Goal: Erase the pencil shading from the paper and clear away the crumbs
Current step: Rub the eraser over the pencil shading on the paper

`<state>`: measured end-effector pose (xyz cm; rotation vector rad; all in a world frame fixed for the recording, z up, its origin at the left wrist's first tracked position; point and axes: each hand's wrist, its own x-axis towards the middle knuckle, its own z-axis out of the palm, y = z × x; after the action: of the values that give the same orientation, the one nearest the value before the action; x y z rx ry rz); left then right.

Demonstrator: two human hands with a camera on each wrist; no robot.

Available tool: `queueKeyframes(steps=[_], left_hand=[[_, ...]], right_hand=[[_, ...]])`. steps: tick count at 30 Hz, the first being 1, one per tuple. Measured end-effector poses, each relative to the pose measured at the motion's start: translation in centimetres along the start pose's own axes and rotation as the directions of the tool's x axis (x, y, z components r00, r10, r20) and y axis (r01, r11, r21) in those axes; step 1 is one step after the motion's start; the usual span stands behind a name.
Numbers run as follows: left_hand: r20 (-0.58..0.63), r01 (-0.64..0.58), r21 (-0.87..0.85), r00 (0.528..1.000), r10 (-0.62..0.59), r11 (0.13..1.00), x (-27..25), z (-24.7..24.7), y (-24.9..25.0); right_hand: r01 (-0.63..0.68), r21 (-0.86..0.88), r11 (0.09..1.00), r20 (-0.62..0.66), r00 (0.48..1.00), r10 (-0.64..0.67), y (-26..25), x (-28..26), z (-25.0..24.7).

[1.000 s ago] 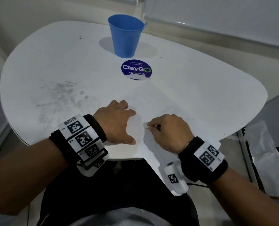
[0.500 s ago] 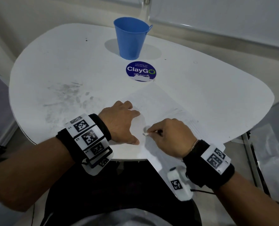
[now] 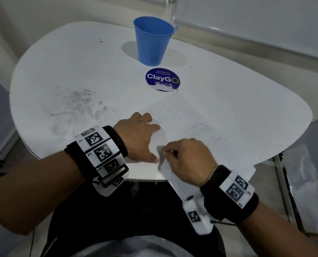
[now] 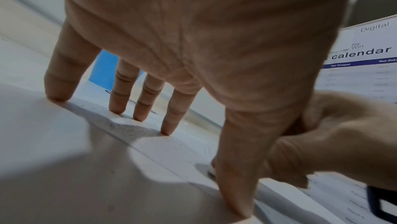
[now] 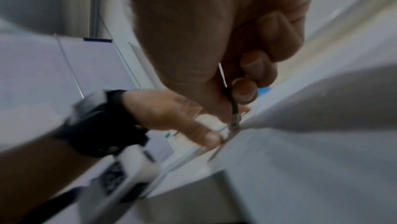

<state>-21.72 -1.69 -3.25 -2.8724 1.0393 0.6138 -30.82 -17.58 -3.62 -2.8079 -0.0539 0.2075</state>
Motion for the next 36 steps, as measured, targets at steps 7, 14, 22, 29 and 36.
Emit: queueKeyframes(steps=[7, 14, 22, 29, 36], left_hand=[[0.013, -0.002, 0.012, 1.000, 0.002, 1.000, 0.0, 0.0, -0.1], [0.045, -0.003, 0.046, 0.999, 0.001, 0.999, -0.1, -0.2, 0.0], [0.073, 0.001, 0.074, 0.997, -0.007, 0.997, -0.1, -0.2, 0.1], [0.077, -0.007, 0.085, 0.997, 0.000, 0.996, -0.3, -0.2, 0.0], [0.075, -0.008, 0.074, 0.997, 0.002, 0.997, -0.1, -0.4, 0.1]], right_hand=[[-0.071, 0.040, 0.997, -0.063, 0.995, 0.073, 1.0, 0.9, -0.4], [-0.037, 0.094, 0.995, -0.071, 0.997, 0.044, 0.4, 0.9, 0.1], [-0.026, 0.104, 0.994, -0.045, 0.999, 0.031, 0.2, 0.7, 0.4], [-0.003, 0.085, 0.996, 0.002, 1.000, 0.003, 0.2, 0.5, 0.0], [0.058, 0.060, 0.996, 0.065, 0.996, -0.062, -0.5, -0.2, -0.5]])
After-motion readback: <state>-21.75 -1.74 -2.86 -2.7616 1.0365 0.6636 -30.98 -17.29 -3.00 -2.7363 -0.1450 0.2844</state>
